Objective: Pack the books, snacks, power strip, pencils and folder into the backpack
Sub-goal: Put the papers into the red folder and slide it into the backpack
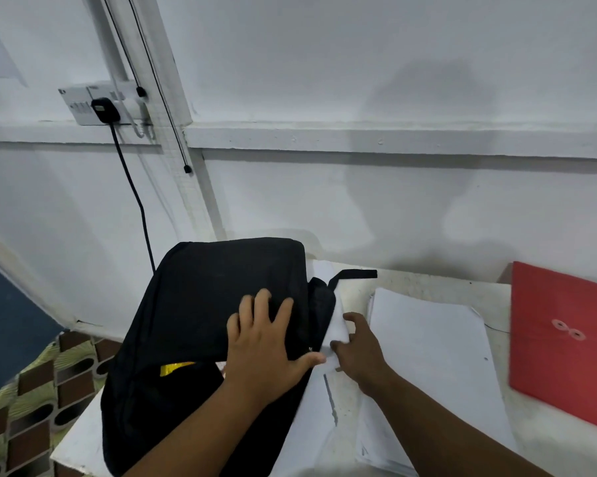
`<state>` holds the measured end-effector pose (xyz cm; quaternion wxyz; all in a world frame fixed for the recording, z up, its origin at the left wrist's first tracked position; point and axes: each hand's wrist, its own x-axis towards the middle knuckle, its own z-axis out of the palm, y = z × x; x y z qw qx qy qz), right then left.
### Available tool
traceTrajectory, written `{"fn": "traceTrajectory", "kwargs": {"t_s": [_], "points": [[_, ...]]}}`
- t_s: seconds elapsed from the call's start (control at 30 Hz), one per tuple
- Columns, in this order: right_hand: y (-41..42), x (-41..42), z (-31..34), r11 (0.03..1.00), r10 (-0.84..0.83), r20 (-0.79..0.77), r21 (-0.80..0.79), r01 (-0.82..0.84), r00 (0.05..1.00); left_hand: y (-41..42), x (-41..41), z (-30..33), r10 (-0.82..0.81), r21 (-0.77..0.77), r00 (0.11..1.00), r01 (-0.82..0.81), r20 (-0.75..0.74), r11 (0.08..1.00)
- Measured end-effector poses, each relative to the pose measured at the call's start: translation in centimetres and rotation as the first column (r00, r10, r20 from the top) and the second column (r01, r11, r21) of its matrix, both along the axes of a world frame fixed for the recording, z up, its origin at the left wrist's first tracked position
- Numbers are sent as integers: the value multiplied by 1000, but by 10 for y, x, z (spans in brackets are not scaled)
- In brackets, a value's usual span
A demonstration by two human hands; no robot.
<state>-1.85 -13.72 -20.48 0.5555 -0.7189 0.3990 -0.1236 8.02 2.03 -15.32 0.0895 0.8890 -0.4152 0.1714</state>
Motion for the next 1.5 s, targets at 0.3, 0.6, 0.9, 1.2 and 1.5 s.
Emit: {"fn": "traceTrajectory", "kwargs": {"t_s": [0.3, 0.6, 0.9, 1.2, 1.5], "points": [[-8, 0, -3, 989, -17, 16, 145, 14, 1000, -5, 16, -20, 38, 105, 999, -38, 9, 994], [-6, 6, -2, 995, 19, -41, 95, -15, 999, -11, 31, -5, -21, 92, 993, 33, -120, 995], [-1, 7, 0, 998, -27, -37, 63, 30, 999, -18, 3, 11, 116, 283, 965, -46, -237, 958], [1, 3, -2, 1000, -26, -39, -10, 26, 999, -14, 16, -10, -2, 174, 991, 26, -136, 984], [-2, -9, 25, 986, -77, 11, -150, 78, 997, 1, 31, -5, -134, -221, 974, 92, -184, 971]]}}
